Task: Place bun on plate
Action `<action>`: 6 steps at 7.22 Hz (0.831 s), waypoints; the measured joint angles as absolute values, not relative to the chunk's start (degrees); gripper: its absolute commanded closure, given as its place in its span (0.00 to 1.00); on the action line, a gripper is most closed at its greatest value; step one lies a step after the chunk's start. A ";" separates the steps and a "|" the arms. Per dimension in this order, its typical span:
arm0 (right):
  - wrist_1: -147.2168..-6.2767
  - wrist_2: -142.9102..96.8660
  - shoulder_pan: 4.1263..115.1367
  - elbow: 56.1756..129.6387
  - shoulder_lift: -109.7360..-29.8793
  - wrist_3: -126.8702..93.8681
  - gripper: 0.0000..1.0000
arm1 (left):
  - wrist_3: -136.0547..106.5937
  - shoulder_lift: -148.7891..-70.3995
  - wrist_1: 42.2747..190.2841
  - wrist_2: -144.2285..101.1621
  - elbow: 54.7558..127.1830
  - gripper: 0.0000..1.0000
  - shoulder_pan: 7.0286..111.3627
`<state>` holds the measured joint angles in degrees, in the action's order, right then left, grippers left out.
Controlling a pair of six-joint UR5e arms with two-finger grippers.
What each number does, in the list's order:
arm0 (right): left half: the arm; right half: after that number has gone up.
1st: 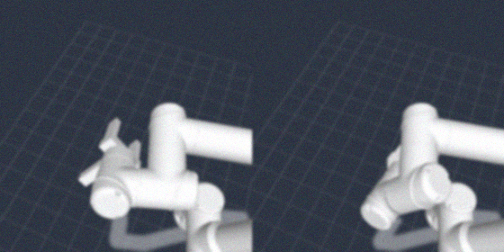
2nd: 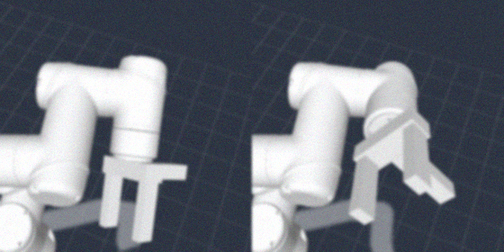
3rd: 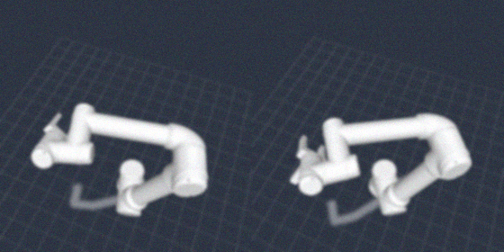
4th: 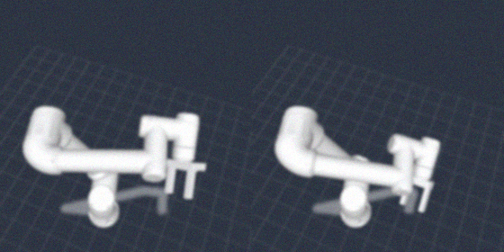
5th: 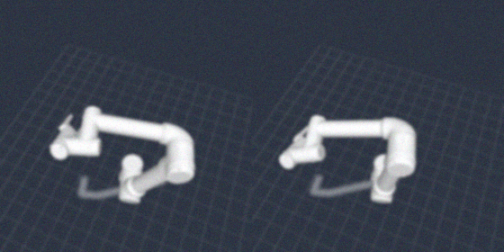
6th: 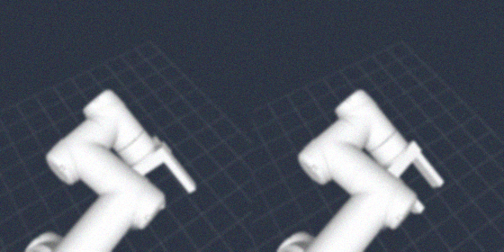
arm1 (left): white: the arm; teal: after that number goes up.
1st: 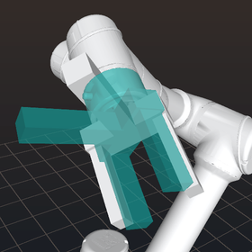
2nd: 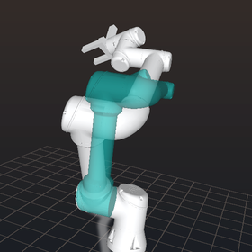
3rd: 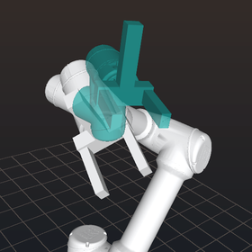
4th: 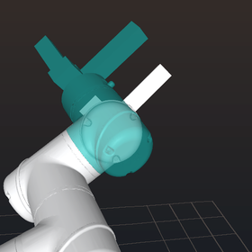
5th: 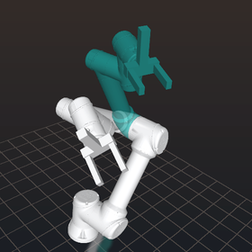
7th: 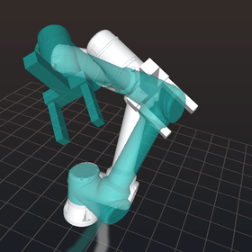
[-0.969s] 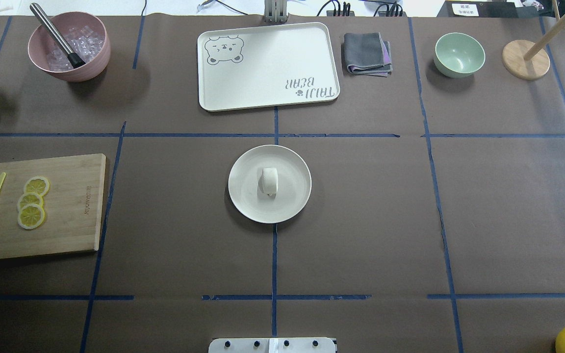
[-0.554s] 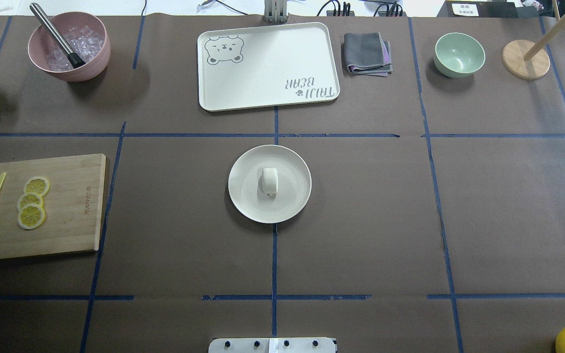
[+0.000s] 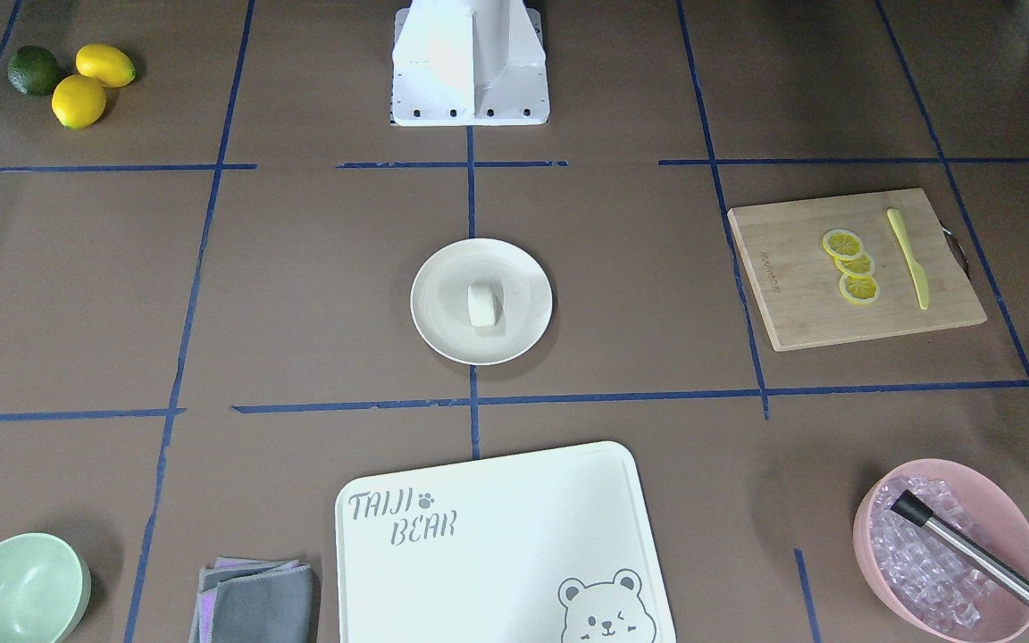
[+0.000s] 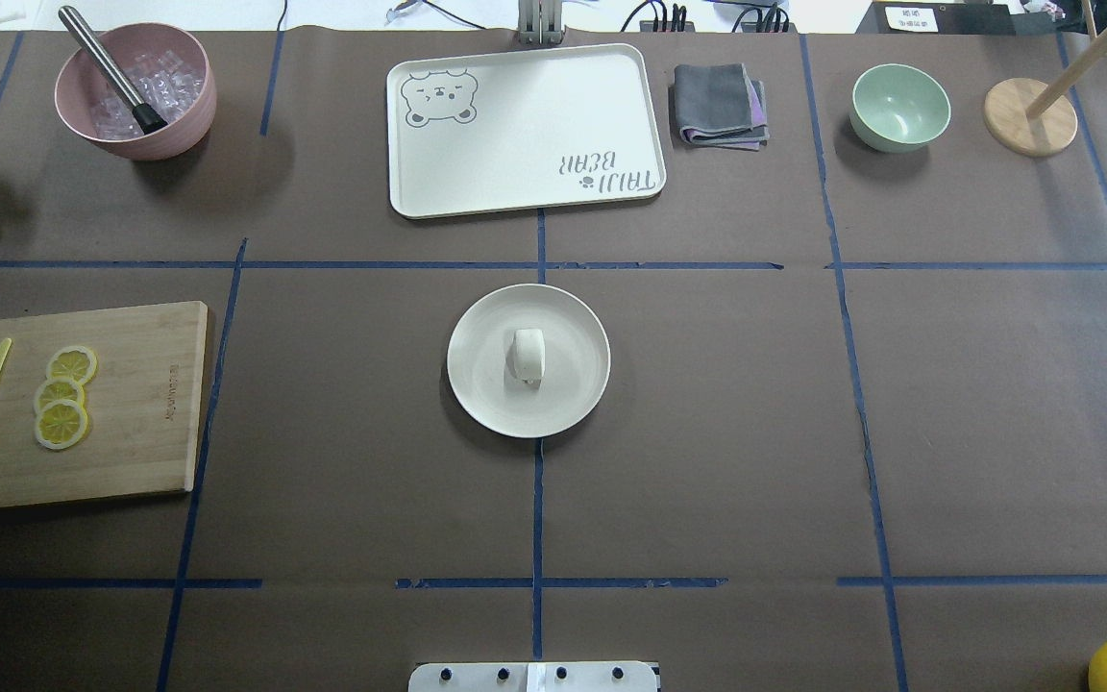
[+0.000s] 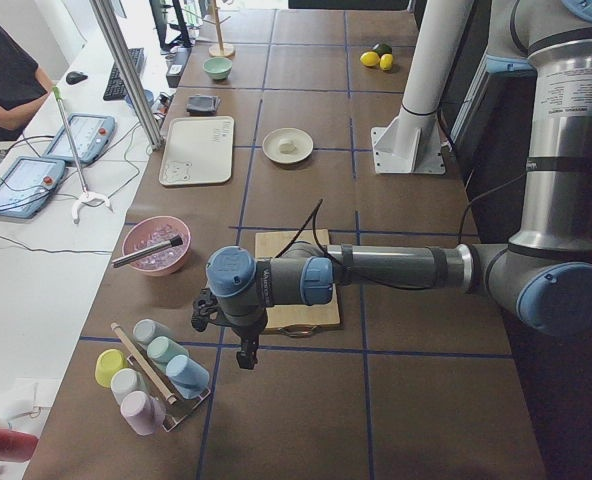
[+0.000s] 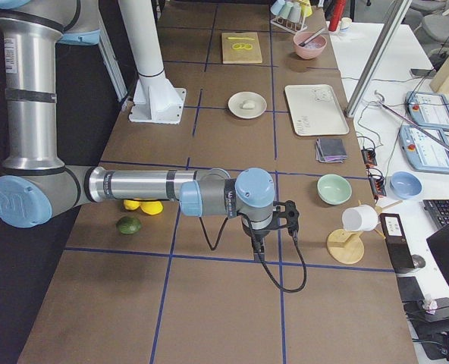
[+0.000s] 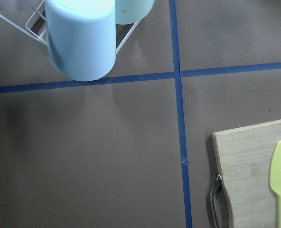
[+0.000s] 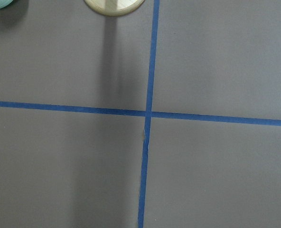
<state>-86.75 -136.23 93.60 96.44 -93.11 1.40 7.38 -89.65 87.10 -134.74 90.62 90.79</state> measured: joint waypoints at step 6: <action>-86.75 -136.18 93.64 96.56 -92.61 1.41 0.00 | 7.37 -89.83 87.12 -134.73 90.65 0.00 90.88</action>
<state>-86.75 -136.18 93.64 96.56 -92.61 1.41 7.37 -89.83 87.12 -134.73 90.65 90.88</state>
